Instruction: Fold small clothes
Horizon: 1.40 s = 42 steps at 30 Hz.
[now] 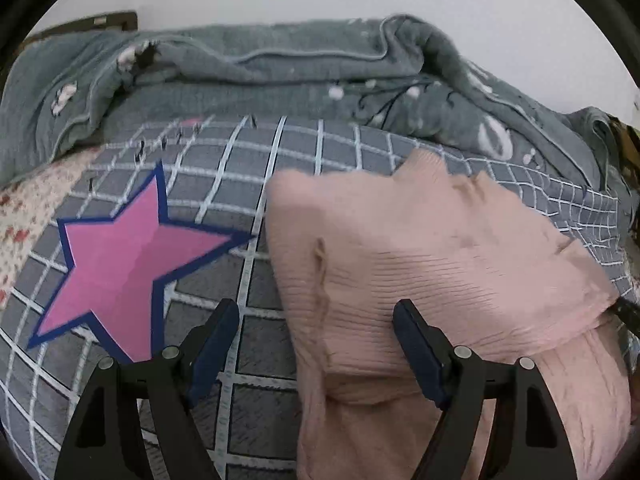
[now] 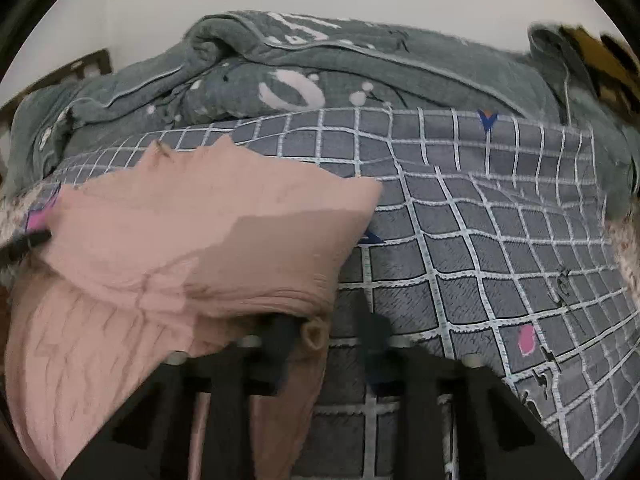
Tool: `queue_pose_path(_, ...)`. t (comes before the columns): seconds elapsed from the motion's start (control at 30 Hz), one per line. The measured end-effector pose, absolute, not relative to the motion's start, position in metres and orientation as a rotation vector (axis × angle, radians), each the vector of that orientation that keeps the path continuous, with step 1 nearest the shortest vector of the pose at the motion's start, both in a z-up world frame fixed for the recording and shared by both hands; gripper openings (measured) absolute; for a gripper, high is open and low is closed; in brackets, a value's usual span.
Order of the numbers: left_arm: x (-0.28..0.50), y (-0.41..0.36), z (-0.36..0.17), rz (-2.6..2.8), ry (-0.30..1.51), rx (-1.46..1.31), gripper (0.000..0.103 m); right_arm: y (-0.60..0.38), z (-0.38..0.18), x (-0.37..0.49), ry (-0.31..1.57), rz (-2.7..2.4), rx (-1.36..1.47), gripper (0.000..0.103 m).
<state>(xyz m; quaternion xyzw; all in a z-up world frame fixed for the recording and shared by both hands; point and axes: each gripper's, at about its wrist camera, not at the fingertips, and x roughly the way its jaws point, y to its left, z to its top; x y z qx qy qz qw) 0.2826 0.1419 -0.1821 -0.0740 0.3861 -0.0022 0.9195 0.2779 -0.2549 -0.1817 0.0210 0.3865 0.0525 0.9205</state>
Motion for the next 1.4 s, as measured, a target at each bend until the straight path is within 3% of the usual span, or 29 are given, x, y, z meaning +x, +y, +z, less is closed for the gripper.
queue_pose_path(0.07,0.281,0.148,-0.18,-0.007,0.788,-0.18,0.08,-0.268,-0.185,0.276,0.824,0.119,0.104,0.036)
queue_pose_path(0.13,0.28,0.153,-0.18,-0.002,0.784,-0.205,0.08,-0.273,-0.182,0.271,0.829,0.146,0.077,0.042)
queue_pose_path(0.3,0.286,0.154,-0.182,0.002,0.792,-0.214,0.08,-0.275,-0.16,0.251,0.723,0.22,0.031,0.045)
queue_pose_path(0.37,0.288,0.154,-0.182,0.006,0.791,-0.218,0.08,-0.276,-0.153,0.25,0.672,0.228,0.059,0.052)
queue_pose_path(0.5,0.292,0.151,-0.183,0.015,0.791,-0.213,0.077,-0.269,-0.157,0.275,0.691,0.245,0.152,0.052)
queue_pose_path(0.67,0.292,0.151,-0.186,-0.001,0.786,-0.219,0.065,-0.259,-0.195,0.299,0.86,0.154,0.091,0.051)
queue_pose_path(1.4,0.279,0.153,-0.185,-0.014,0.764,-0.248,0.065,-0.278,-0.181,0.271,0.722,0.137,0.171,0.051)
